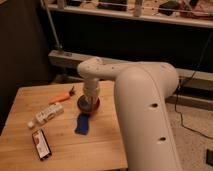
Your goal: Place the ceramic cup in the ceramic bowl
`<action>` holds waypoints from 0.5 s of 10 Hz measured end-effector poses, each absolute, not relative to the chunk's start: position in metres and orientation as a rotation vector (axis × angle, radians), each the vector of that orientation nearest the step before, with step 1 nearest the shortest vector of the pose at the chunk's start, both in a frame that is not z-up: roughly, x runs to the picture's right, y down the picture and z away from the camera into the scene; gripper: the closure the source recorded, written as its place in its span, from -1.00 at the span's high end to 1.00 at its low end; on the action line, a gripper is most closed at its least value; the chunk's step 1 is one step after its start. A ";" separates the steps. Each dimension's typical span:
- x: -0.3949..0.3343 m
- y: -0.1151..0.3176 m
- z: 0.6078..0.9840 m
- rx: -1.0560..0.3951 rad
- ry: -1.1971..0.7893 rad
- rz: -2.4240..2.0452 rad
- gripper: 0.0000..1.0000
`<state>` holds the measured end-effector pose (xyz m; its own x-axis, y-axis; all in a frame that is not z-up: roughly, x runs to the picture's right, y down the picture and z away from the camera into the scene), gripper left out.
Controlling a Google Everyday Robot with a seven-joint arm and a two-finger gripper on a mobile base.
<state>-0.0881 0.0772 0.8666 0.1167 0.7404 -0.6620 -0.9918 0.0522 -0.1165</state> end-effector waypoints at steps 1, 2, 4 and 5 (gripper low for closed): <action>-0.087 0.081 0.868 -0.623 0.499 1.401 0.42; -0.087 0.085 0.869 -0.619 0.509 1.403 0.56; -0.079 0.095 0.872 -0.613 0.540 1.421 0.60; -0.074 0.096 0.872 -0.610 0.552 1.438 0.60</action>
<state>-0.0743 0.0964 0.8719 0.0618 0.7315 -0.6790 -0.9980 0.0348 -0.0533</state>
